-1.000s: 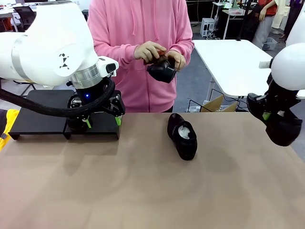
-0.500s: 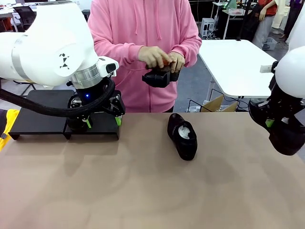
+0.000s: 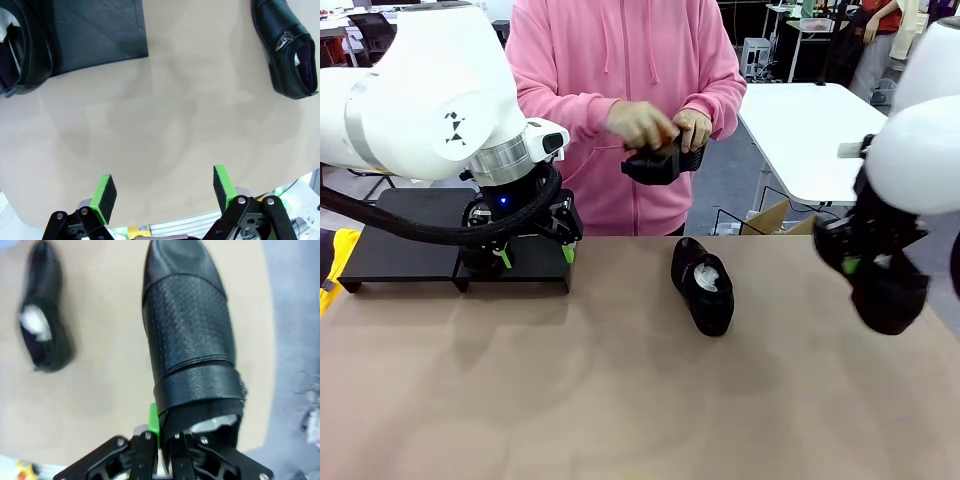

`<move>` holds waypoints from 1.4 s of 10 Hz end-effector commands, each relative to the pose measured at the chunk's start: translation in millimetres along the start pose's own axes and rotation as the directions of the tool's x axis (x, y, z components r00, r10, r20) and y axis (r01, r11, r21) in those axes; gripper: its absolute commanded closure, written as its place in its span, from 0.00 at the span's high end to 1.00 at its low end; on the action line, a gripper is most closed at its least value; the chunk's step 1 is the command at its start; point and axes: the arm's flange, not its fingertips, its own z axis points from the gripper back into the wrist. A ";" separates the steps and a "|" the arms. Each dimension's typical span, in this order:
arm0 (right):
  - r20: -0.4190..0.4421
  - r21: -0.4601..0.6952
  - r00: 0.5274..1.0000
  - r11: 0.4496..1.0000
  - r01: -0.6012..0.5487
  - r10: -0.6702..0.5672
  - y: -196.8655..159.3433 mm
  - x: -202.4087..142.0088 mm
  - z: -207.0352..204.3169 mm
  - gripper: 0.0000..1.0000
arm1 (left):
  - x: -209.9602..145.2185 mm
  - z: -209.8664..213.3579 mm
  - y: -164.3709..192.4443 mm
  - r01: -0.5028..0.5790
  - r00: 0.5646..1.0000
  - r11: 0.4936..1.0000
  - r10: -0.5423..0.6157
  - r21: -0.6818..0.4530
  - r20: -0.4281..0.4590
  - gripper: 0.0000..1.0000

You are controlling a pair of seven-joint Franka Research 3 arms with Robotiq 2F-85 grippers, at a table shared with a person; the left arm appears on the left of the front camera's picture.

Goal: Organize the shoes by placing them on the stand.
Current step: Pick up one Shoe and place it in the middle of the table.

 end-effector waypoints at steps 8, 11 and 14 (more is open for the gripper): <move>-0.032 0.247 0.999 0.968 0.040 -0.033 175.2 -127.2 2.6 0.00 | -0.6 2.0 1.5 -0.001 1.000 1.000 0.001 -0.003 0.002 1.00; -0.076 0.240 0.997 0.970 0.045 -0.028 208.7 -139.1 -26.9 0.00 | -0.6 2.0 1.5 -0.001 1.000 1.000 0.001 -0.003 0.002 1.00; -0.081 0.262 0.997 0.965 0.009 0.013 240.9 -148.7 -66.3 0.00 | -0.6 2.0 1.5 -0.001 1.000 1.000 0.001 -0.003 0.002 1.00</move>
